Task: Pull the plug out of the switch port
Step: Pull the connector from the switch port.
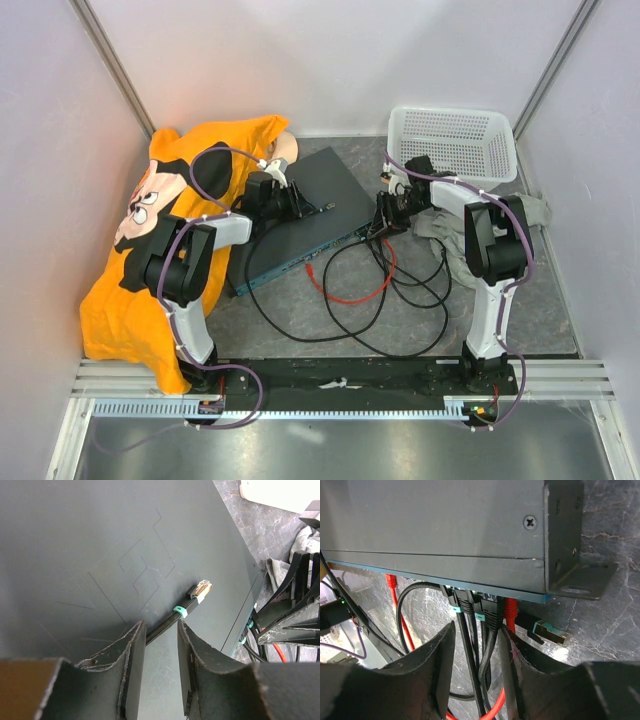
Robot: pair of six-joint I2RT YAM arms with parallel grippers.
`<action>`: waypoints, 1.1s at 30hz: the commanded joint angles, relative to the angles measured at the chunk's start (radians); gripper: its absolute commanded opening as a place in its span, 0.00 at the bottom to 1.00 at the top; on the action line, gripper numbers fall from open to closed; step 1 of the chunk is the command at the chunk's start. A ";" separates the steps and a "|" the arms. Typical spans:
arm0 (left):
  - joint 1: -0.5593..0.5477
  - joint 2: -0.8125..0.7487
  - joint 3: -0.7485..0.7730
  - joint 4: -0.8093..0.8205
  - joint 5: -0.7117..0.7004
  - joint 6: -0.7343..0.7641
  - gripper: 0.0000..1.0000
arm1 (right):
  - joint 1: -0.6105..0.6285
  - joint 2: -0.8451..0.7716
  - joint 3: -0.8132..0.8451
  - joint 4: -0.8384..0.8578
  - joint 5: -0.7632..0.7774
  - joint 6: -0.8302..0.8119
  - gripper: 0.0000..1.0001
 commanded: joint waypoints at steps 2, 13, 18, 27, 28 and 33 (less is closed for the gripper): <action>0.002 -0.024 -0.036 -0.039 -0.011 0.043 0.40 | -0.006 0.021 0.054 0.062 0.005 0.036 0.46; 0.005 -0.013 -0.028 -0.039 -0.012 0.043 0.40 | -0.021 0.018 0.028 0.076 -0.023 0.057 0.39; 0.005 -0.014 -0.033 -0.041 -0.012 0.049 0.40 | -0.042 0.030 0.004 0.078 -0.058 0.060 0.39; 0.003 -0.008 -0.033 -0.041 -0.014 0.060 0.40 | -0.050 0.036 0.019 0.055 0.011 0.040 0.38; 0.003 -0.007 -0.033 -0.041 -0.015 0.063 0.39 | -0.049 0.036 0.019 0.055 0.008 0.039 0.38; 0.003 -0.004 -0.033 -0.041 -0.018 0.068 0.40 | -0.042 0.036 0.007 0.047 0.034 0.030 0.31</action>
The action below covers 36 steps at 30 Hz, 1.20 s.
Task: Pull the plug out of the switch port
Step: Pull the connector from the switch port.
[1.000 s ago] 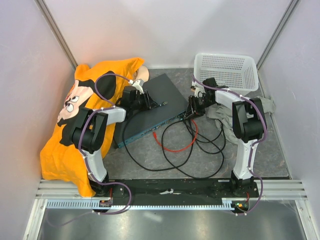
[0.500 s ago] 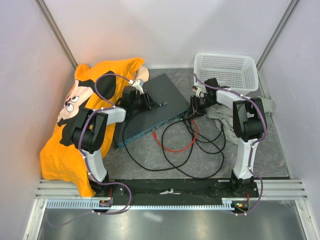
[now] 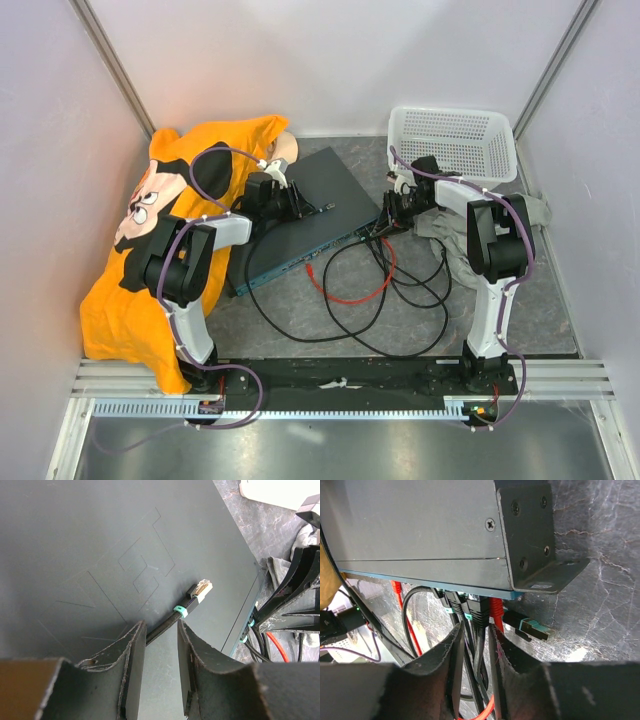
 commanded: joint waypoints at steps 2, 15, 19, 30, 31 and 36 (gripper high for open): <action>0.003 0.002 -0.025 -0.051 -0.021 0.060 0.40 | -0.005 0.015 -0.003 0.041 0.063 -0.023 0.31; 0.003 0.014 -0.029 -0.051 -0.030 0.074 0.40 | -0.008 -0.010 0.014 -0.011 0.186 -0.054 0.14; 0.003 0.024 -0.028 -0.062 -0.053 0.072 0.40 | -0.008 -0.016 -0.002 -0.030 0.204 -0.074 0.12; -0.001 0.017 -0.062 -0.065 -0.065 0.065 0.39 | -0.029 -0.016 -0.010 -0.083 0.174 -0.152 0.11; -0.001 0.017 -0.062 -0.065 -0.065 0.068 0.39 | -0.032 -0.015 -0.012 -0.087 0.167 -0.155 0.12; -0.001 0.021 -0.055 -0.062 -0.065 0.068 0.39 | -0.029 0.002 -0.013 -0.093 0.124 -0.178 0.10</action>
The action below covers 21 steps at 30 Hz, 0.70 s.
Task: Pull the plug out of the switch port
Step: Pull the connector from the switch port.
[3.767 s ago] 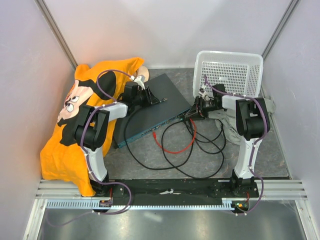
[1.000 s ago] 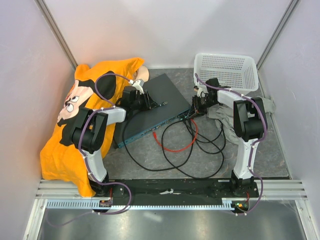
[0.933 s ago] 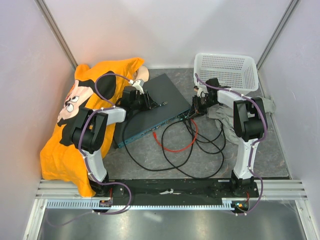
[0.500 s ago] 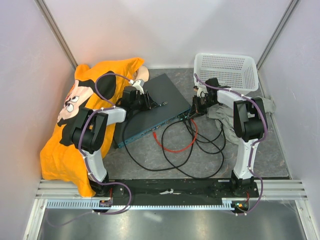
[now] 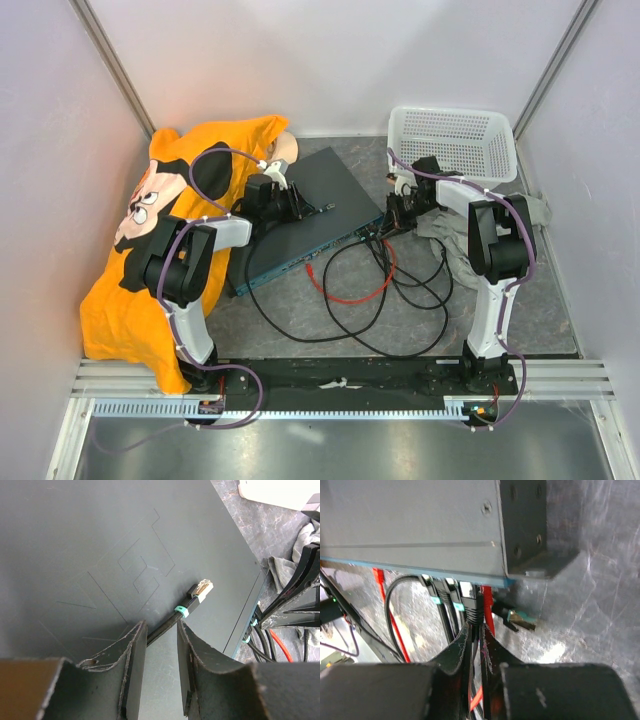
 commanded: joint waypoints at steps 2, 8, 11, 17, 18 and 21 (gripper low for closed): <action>0.000 0.022 -0.030 -0.104 -0.056 0.054 0.39 | -0.027 0.007 -0.017 -0.068 0.098 -0.078 0.08; 0.000 0.030 -0.030 -0.096 -0.055 0.051 0.39 | -0.026 -0.008 -0.038 -0.060 0.095 -0.069 0.07; 0.000 0.031 -0.027 -0.096 -0.053 0.051 0.39 | -0.021 -0.008 -0.034 -0.057 0.092 -0.065 0.07; 0.000 0.033 -0.025 -0.096 -0.055 0.065 0.39 | -0.020 -0.017 -0.032 -0.063 0.092 -0.066 0.07; 0.000 0.033 -0.027 -0.096 -0.055 0.068 0.39 | -0.018 -0.023 -0.032 -0.068 0.094 -0.071 0.06; 0.000 0.027 -0.028 -0.096 -0.058 0.082 0.39 | -0.033 -0.088 -0.029 -0.086 0.088 -0.086 0.03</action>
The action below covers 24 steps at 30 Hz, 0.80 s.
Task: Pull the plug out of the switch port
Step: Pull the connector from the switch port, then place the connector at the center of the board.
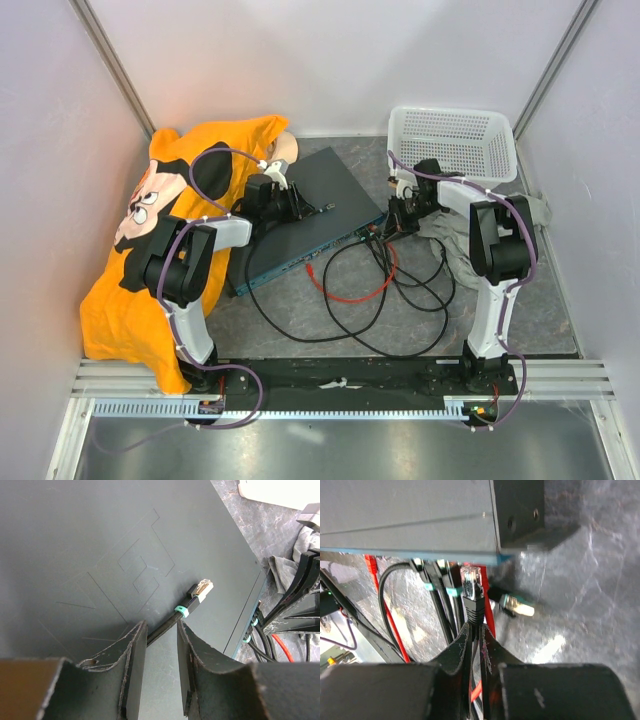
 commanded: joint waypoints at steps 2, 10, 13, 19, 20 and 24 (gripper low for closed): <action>0.000 0.027 -0.028 -0.092 -0.058 0.086 0.39 | -0.039 -0.145 -0.008 -0.038 0.099 -0.044 0.02; 0.001 0.007 -0.036 -0.077 -0.040 0.138 0.39 | -0.076 -0.261 -0.017 -0.088 0.229 -0.148 0.01; 0.002 -0.013 -0.042 -0.086 -0.033 0.138 0.39 | -0.101 -0.310 -0.081 -0.094 0.319 -0.186 0.01; 0.002 -0.065 -0.096 -0.046 -0.018 0.128 0.39 | -0.217 -0.430 -0.195 -0.074 0.533 -0.219 0.01; 0.002 -0.076 -0.111 -0.038 -0.018 0.129 0.39 | -0.229 -0.450 -0.201 -0.064 0.603 -0.234 0.00; 0.002 -0.095 -0.140 -0.029 -0.019 0.143 0.39 | -0.323 -0.472 -0.217 -0.028 0.694 -0.254 0.01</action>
